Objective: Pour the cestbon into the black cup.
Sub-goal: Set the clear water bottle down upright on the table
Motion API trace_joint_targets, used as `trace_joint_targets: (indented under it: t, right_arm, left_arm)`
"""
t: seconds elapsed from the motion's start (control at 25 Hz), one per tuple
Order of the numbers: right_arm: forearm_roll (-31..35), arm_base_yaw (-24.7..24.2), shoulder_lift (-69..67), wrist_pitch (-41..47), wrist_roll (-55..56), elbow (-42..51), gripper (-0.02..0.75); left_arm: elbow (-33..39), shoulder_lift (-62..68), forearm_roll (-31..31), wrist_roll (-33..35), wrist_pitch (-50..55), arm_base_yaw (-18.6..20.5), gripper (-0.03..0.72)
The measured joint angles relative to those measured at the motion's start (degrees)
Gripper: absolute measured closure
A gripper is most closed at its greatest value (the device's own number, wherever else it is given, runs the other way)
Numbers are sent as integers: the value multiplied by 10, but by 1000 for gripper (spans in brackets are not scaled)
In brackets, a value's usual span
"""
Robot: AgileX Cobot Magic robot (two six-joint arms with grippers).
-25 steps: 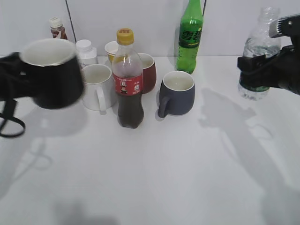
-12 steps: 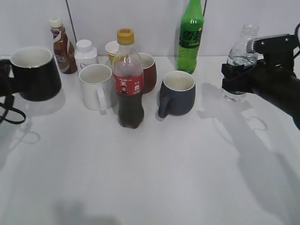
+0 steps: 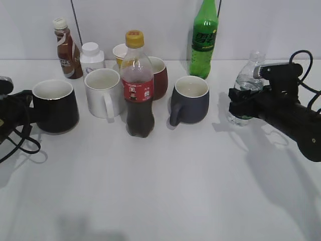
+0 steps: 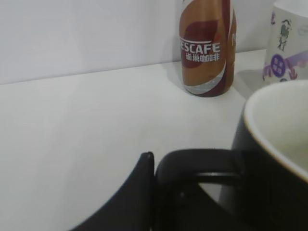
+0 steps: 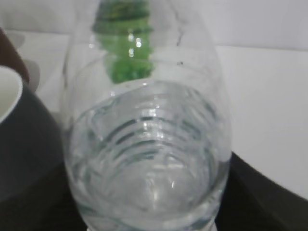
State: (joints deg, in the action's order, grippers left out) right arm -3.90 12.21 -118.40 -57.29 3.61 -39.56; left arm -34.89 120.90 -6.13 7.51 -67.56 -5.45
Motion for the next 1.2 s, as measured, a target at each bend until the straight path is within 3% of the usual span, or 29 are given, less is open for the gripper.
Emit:
trace_joint_targets:
  t: [0.28,0.64,1.2]
  right_arm:
    - [-24,0,-4,-1,2,0,253]
    - [-30,0,-4,-1,15,0,253]
    - [-42,0,-4,-1,17,0,250]
  left_arm:
    - [5,0,1,-1,-2,0,644]
    - [43,0,-1,-3,-14,0,545]
    - [120,-44,-16,-4,-18,0,491]
